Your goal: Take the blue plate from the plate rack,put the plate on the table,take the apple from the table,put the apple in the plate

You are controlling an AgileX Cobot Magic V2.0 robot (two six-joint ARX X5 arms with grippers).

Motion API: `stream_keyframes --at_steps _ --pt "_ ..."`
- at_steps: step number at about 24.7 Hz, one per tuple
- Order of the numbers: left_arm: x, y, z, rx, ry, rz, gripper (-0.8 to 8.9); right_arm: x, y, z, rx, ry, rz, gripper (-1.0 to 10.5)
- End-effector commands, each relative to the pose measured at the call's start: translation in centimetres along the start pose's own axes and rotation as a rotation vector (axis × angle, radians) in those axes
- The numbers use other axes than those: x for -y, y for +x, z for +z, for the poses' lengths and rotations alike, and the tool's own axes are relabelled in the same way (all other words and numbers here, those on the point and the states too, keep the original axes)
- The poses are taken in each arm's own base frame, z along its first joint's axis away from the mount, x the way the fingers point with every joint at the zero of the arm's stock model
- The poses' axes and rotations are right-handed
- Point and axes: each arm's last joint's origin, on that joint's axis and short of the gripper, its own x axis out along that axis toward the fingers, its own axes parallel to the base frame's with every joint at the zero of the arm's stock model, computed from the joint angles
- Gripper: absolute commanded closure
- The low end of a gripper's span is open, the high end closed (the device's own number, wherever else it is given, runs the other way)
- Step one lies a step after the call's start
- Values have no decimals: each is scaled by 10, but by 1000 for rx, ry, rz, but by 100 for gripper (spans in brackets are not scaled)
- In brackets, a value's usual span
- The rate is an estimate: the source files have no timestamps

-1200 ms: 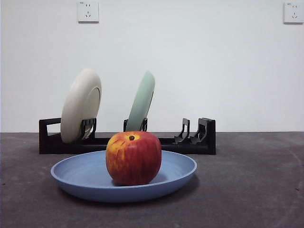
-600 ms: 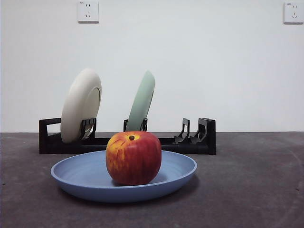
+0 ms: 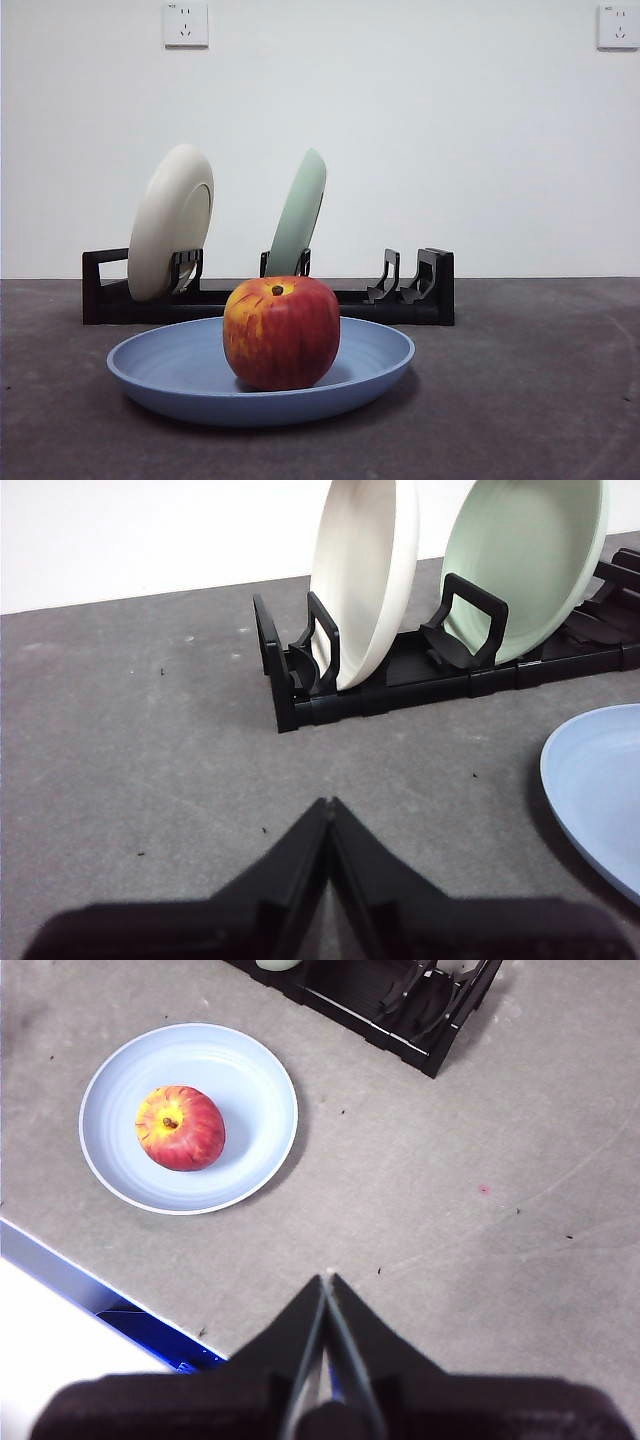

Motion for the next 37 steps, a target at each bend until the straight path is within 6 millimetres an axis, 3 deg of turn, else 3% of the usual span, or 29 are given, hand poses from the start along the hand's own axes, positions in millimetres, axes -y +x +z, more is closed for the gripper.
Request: stream_keyframes --at_steps 1,4,8,13,17,29,37 --pt "0 1 -3 -11 -9 1 817 6 -3 -1 32 -99 -114 946" --pt "0 1 -4 -14 -10 1 817 22 -12 -3 109 -104 -233 946" --pt "0 1 -4 -13 -9 1 817 46 -13 -8 370 14 -286 946" --pt "0 1 -4 -13 -9 1 817 71 22 -37 628 58 -495 946" --pt "0 1 -4 -13 -9 1 817 82 54 -62 715 69 -501 946" --pt "0 1 -4 -13 -9 1 817 83 132 -140 729 127 -549 946" --pt "0 1 -4 -13 -9 1 817 75 163 -180 734 264 -540 946"
